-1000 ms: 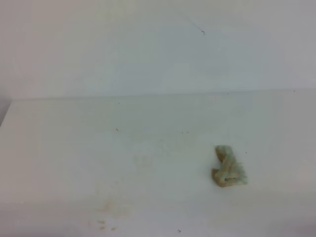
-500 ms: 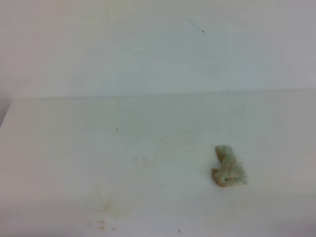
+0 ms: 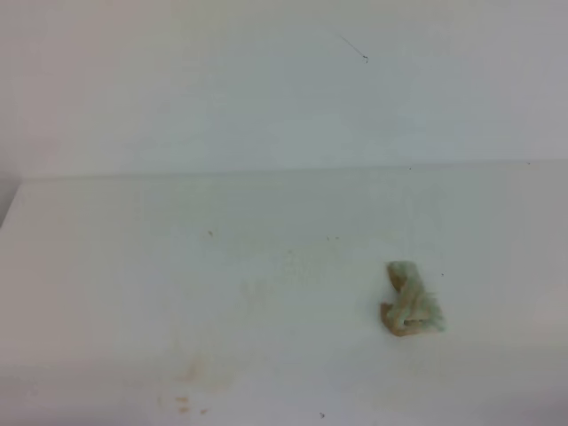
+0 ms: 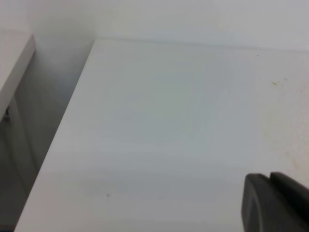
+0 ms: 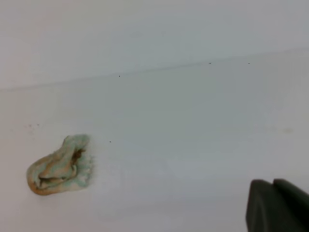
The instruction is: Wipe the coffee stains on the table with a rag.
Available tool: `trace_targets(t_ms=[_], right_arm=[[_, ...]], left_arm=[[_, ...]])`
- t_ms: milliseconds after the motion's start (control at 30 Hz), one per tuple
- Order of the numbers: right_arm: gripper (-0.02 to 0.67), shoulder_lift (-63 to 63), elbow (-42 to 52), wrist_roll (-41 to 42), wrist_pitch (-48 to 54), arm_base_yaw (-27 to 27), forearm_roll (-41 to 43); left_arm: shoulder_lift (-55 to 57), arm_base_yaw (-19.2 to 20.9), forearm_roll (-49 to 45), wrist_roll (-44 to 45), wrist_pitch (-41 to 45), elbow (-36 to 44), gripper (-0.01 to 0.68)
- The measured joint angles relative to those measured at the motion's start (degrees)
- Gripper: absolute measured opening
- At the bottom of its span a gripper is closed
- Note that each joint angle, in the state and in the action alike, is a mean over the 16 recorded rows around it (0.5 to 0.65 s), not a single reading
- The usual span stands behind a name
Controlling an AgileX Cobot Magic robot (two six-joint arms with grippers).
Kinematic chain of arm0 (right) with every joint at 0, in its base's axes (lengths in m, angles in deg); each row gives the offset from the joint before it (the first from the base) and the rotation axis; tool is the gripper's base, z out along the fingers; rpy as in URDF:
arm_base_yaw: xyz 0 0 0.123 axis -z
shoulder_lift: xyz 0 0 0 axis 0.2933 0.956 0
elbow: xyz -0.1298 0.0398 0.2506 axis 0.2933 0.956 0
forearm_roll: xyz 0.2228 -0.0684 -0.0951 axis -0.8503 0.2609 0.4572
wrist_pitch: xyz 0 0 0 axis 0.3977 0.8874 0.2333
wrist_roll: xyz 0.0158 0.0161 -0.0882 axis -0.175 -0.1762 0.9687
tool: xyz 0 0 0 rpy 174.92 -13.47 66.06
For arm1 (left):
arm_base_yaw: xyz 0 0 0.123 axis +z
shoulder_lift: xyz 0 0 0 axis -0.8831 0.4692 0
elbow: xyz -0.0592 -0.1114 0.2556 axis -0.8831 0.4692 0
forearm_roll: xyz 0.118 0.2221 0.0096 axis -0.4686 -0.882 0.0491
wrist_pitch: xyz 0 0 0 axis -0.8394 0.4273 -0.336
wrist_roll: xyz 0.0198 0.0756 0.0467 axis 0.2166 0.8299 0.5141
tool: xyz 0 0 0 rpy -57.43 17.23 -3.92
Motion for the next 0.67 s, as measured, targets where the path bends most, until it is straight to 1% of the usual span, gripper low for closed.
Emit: trace_targets(t_ms=[667], right_arm=[[0.003,0.00,0.00,0.00,0.00,0.00,0.00]], left_arm=[[0.00,0.00,0.00,0.00,0.00,0.00,-0.002]])
